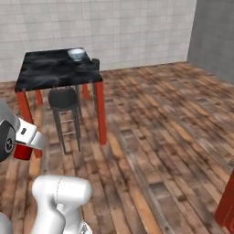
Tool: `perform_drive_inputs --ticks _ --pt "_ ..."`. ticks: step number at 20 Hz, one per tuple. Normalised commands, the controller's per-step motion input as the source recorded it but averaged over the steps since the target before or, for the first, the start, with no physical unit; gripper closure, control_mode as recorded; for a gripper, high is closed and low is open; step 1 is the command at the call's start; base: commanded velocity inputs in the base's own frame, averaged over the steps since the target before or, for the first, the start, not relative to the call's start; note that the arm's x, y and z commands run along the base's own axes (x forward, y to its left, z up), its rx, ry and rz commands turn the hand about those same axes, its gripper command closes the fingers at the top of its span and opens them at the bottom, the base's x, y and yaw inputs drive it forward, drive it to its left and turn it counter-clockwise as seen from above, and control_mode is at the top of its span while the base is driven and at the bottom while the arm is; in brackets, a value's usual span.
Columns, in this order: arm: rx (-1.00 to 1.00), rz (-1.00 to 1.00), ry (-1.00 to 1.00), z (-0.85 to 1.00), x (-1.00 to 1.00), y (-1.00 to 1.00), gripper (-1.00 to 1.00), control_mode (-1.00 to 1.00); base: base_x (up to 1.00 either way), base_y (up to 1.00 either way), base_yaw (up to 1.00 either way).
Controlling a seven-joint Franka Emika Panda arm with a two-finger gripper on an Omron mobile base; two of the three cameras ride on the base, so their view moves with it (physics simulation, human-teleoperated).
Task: Open the fridge, grab two sodas, and place both sodas inside the bowl with ice on the dining counter.
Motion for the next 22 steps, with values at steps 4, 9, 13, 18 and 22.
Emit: perform_drive_inputs --ticks 4,9,13,18,22 --pt "0.00 0.00 0.00 0.00 0.00 0.00 1.00 1.00 0.95 -0.88 0.20" --pt "0.00 0.00 0.00 0.00 0.00 0.00 1.00 1.00 1.00 -0.73 0.14" --pt "0.00 0.00 0.00 0.00 0.00 0.00 1.00 1.00 1.00 -0.48 0.05" --pt "0.00 0.00 0.00 0.00 0.00 0.00 1.00 1.00 1.00 -0.52 0.05" --pt "0.00 0.00 0.00 0.00 0.00 0.00 1.00 1.00 1.00 -0.53 0.12"
